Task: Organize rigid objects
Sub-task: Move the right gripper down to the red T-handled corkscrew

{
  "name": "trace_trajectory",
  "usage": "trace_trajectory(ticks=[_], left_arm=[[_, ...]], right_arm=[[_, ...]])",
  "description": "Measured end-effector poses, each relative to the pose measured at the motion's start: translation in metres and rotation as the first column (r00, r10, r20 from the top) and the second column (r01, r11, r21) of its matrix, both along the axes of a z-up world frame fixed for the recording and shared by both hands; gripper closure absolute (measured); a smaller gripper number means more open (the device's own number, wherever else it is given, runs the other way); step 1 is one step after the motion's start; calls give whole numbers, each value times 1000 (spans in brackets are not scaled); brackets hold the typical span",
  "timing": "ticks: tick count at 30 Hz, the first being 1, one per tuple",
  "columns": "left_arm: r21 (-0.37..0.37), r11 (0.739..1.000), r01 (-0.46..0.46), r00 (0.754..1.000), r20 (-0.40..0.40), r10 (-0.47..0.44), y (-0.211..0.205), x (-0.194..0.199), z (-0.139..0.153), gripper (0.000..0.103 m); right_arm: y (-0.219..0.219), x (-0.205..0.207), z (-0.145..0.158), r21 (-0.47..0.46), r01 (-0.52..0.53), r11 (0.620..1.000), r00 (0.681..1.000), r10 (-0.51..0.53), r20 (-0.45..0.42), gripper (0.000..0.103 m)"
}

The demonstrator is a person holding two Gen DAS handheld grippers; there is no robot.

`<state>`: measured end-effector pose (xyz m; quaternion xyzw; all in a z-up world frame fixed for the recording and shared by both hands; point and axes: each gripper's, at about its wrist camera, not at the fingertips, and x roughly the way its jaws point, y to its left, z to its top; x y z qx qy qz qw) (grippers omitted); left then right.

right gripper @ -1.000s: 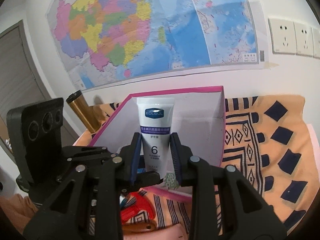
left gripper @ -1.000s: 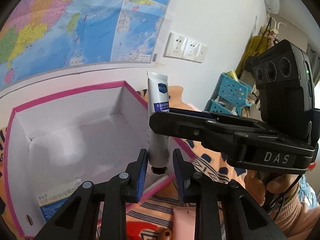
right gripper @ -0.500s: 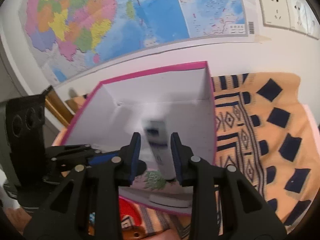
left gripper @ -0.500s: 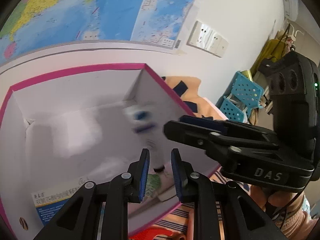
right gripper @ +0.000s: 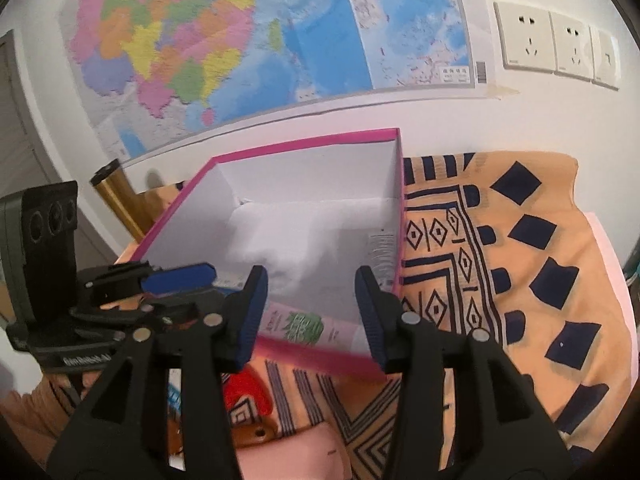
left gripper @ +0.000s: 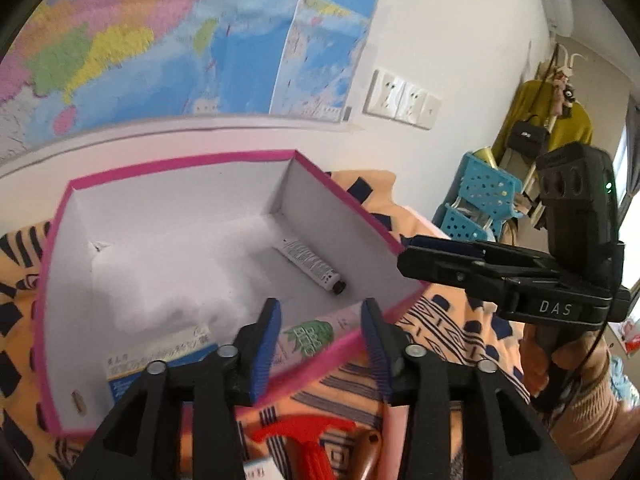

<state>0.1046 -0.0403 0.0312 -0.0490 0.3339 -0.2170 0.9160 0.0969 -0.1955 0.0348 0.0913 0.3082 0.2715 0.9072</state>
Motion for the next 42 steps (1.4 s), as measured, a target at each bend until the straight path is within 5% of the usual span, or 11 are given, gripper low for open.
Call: trace_trajectory(ticks=[8, 25, 39, 42], left_arm=[[-6, 1000, 2, 1000, -18, -2, 5, -35, -11, 56], [22, 1000, 2, 986, -170, 2, 7, -90, -70, 56], [12, 1000, -19, 972, -233, 22, 21, -106, -88, 56], [-13, 1000, -1, 971, -239, -2, 17, -104, -89, 56]], right_arm=[[10, -39, -15, -10, -136, 991, 991, 136, -4, 55], [50, -44, -95, -64, -258, 964, 947, 239, -214, 55], [59, -56, -96, -205, -305, 930, 938, 256, -234, 55], [57, -53, -96, -177, -303, 937, 936, 258, -238, 55]])
